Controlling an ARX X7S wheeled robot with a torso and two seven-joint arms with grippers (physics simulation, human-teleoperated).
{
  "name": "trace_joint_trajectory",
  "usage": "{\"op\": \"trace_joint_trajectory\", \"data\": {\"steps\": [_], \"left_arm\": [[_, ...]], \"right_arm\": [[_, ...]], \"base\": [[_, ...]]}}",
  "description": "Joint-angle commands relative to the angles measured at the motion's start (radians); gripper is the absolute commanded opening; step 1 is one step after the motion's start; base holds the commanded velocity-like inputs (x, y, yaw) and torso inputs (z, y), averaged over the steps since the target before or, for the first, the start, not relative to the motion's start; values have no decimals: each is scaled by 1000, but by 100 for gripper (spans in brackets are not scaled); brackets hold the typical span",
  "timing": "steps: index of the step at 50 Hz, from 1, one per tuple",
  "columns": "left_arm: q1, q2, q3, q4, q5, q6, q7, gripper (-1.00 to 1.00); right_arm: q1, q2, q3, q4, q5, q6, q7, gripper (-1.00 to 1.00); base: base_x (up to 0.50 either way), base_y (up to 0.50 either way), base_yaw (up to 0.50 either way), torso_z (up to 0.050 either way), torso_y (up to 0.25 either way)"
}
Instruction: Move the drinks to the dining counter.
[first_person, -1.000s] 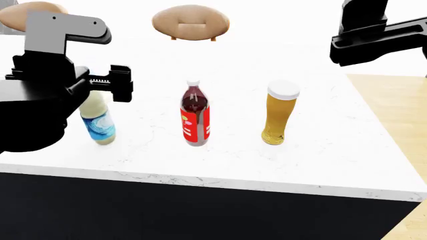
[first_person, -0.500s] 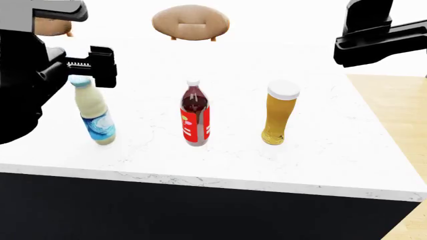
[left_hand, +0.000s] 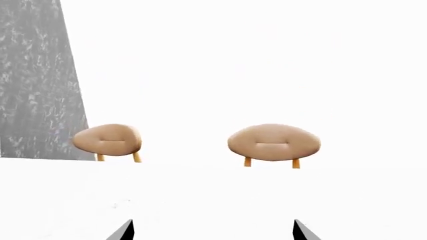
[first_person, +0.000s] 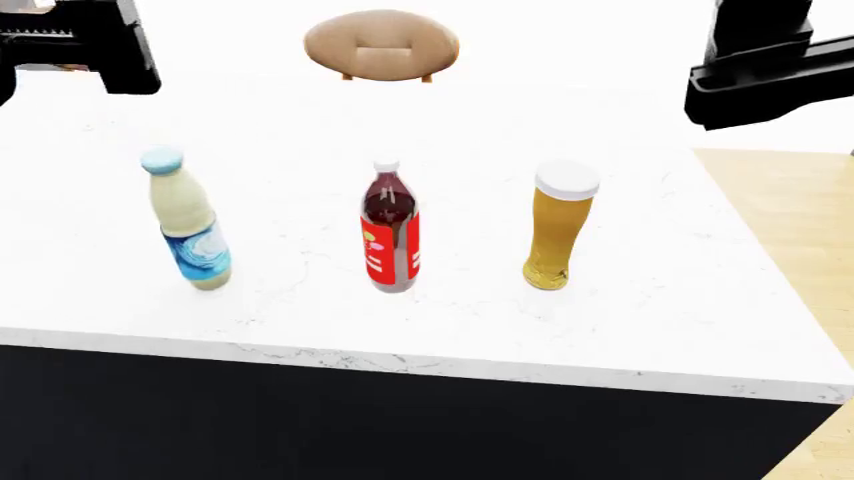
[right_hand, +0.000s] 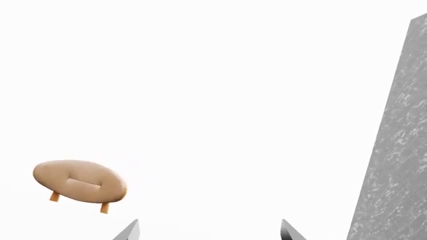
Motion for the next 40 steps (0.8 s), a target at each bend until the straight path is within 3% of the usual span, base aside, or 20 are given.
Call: {"op": "trace_joint_trajectory", "data": {"steps": [1, 7, 12, 18, 22, 26, 29, 30, 32, 33, 35, 36, 38, 40], "left_arm": [[2, -112, -99, 172, -85, 60, -17, 100], [61, -212, -202, 389, -99, 169, -3, 100], [246, -298, -250, 536, 2, 312, 26, 100], [373, -382, -299, 645, 66, 461, 31, 100], [321, -352, -297, 707, 57, 420, -22, 100], [270, -310, -292, 738, 33, 393, -63, 100], [372, -323, -348, 748, 89, 455, -45, 100], [414, -319, -390, 749, 100, 441, -36, 100], [472, -270, -508, 749, 87, 335, -50, 100], [506, -209, -622, 749, 37, 247, -63, 100], [513, 3, -911, 749, -160, -53, -158, 100], [474, 94, -996, 749, -265, -203, -239, 100], [439, 171, -1031, 748, -369, -302, -327, 100], [403, 195, -1030, 747, -421, -340, -384, 100]], "right_arm": [[22, 29, 22, -46, 42, -9, 22, 100], [42, 64, 47, -138, 61, -28, 80, 100], [-7, 134, 85, -238, 37, -105, 106, 100], [6, 179, 141, -332, 60, -191, 154, 100], [38, 164, 123, -367, 83, -157, 217, 100], [-2, 162, 221, -372, 81, -130, 232, 100], [13, 174, 259, -372, 63, -52, 232, 100], [-47, 161, 341, -372, 82, -79, 232, 100], [-26, 181, 334, -372, 78, -38, 232, 100], [-39, 176, 339, -372, 73, -36, 232, 100], [-80, 162, 383, -372, 70, -24, 232, 100], [-110, 151, 412, -372, 63, 2, 232, 100], [-173, 123, 477, -372, 58, 42, 232, 100], [-219, 106, 544, -372, 65, 82, 232, 100]], "base": [[0, 0, 0, 0, 0], [0, 0, 0, 0, 0], [0, 0, 0, 0, 0], [0, 0, 0, 0, 0], [0, 0, 0, 0, 0], [0, 0, 0, 0, 0], [0, 0, 0, 0, 0], [0, 0, 0, 0, 0], [0, 0, 0, 0, 0], [0, 0, 0, 0, 0], [0, 0, 0, 0, 0], [0, 0, 0, 0, 0], [0, 0, 0, 0, 0], [0, 0, 0, 0, 0]]}}
